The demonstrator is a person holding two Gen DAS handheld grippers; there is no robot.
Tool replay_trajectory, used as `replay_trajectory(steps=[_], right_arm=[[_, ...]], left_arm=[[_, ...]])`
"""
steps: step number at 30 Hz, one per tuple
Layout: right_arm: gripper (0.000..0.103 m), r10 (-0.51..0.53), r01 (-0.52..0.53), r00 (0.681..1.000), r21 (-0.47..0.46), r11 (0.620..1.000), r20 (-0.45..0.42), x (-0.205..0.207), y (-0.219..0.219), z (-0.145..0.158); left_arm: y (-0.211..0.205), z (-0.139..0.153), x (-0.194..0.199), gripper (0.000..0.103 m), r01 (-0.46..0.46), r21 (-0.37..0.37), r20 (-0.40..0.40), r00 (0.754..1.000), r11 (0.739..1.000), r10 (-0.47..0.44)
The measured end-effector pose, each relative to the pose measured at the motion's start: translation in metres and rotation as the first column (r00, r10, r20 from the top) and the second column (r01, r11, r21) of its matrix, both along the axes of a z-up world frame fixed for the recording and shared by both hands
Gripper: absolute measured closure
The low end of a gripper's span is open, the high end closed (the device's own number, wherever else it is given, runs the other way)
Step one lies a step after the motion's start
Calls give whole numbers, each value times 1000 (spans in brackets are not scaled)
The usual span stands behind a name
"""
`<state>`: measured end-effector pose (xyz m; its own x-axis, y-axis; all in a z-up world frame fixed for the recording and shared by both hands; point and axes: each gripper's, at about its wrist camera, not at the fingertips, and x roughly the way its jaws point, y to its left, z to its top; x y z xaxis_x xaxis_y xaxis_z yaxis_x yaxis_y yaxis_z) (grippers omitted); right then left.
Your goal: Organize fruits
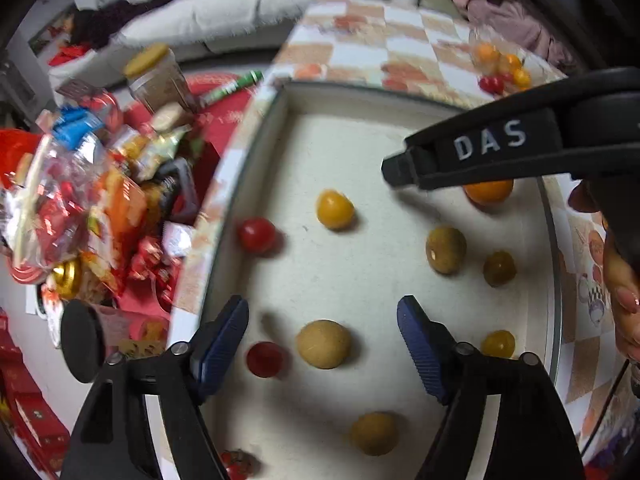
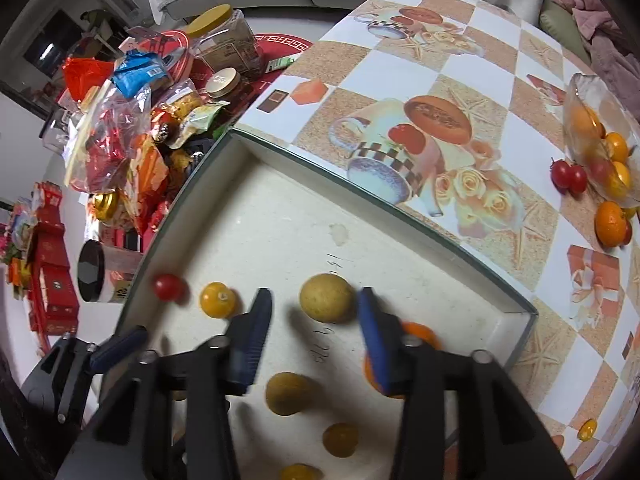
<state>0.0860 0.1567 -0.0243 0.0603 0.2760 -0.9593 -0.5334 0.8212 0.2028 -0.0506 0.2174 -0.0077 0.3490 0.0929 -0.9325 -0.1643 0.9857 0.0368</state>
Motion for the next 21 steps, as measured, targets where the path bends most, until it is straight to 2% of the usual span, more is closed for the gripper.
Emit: replay_trajectory(steps=[3,7,11,12,13,14,16,21], right_arm=[[45,-22,22,1000,6,1000,2,0,-6,7],[22,-69,70,998,31,997,-8,-6,-20,25],[18,-101,102,994,14,995,-33,-16,-32,38],[17,-105,105,994,3,994,-32,-20,-35,41],[15,-107,107,994,-10,994,-28,-25,-39,45],[14,-110,109,994,-23,994,-23,-30,-42,48],[0,-127,127,992,-52,991,-13,-41,-54,53],[0,-191,189,982,-98,977,-12,-61,-78,59]], left_arm=[[-3,0,-1,25,18,-4,-16,1000,1000,-18],[-5,3,-3,25,21,-7,-36,999,1000,-21],[-7,11,-8,25,19,-44,-58,998,999,-22],[-7,13,-9,15,22,-48,-63,998,999,-25],[-8,16,-11,0,23,-46,-67,997,999,-26],[-8,20,-14,0,23,-37,-66,998,999,-25],[-10,26,-17,0,37,-38,-82,996,999,-40],[-16,34,-27,0,70,-68,-129,989,995,-79]])
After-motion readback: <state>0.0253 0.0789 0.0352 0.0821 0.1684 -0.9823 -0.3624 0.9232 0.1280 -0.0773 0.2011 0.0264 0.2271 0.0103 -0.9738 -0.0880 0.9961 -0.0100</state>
